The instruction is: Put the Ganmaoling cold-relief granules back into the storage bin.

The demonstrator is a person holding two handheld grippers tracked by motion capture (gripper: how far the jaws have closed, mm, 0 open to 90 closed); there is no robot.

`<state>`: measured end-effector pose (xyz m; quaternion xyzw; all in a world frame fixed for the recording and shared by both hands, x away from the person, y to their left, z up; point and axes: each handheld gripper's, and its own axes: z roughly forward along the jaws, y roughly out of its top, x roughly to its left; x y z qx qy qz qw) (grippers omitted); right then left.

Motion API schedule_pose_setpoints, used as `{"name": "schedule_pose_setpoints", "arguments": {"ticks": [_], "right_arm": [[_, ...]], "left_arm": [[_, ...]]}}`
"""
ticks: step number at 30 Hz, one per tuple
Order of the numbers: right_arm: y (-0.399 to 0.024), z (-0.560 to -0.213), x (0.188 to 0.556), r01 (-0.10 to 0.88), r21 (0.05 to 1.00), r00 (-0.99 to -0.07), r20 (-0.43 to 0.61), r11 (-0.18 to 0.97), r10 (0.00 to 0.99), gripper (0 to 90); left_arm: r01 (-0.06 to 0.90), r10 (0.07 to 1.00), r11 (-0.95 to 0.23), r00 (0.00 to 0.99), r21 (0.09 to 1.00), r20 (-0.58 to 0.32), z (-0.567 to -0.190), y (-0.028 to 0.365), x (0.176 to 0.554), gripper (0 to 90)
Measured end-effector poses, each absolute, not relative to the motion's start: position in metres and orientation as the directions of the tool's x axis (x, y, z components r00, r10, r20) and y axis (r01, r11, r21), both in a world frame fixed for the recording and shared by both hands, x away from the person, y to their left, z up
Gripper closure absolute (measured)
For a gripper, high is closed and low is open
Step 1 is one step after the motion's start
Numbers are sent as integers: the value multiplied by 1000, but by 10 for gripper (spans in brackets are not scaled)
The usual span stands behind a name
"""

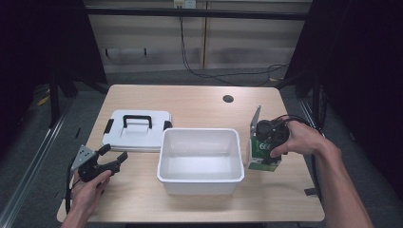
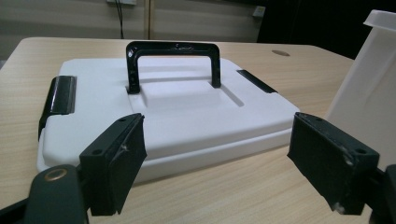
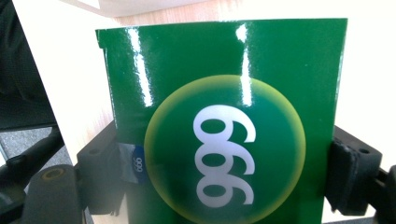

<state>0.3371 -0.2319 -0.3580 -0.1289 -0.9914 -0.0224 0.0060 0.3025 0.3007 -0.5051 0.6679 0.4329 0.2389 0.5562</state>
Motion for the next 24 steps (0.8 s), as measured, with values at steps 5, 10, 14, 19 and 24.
{"name": "schedule_pose_setpoints", "arguments": {"ticks": [5, 10, 14, 19, 24], "right_arm": [[-230, -350, 334, 251, 56, -968, 15, 966, 251, 165], [-227, -342, 334, 251, 52, -968, 2, 967, 251, 165], [-226, -333, 334, 248, 66, -969, -9, 967, 249, 165], [-223, -323, 333, 241, 69, -970, -24, 968, 243, 165], [-219, -314, 333, 236, 73, -971, -30, 969, 239, 165]], "left_arm": [[311, 845, -6, 510, 950, -162, -505, 300, 302, 186], [313, 844, -7, 511, 950, -163, -505, 301, 303, 186], [313, 844, -7, 511, 950, -162, -505, 301, 303, 185], [315, 844, -6, 511, 949, -164, -505, 301, 303, 186], [311, 846, -10, 509, 950, -158, -505, 300, 302, 186]]}}
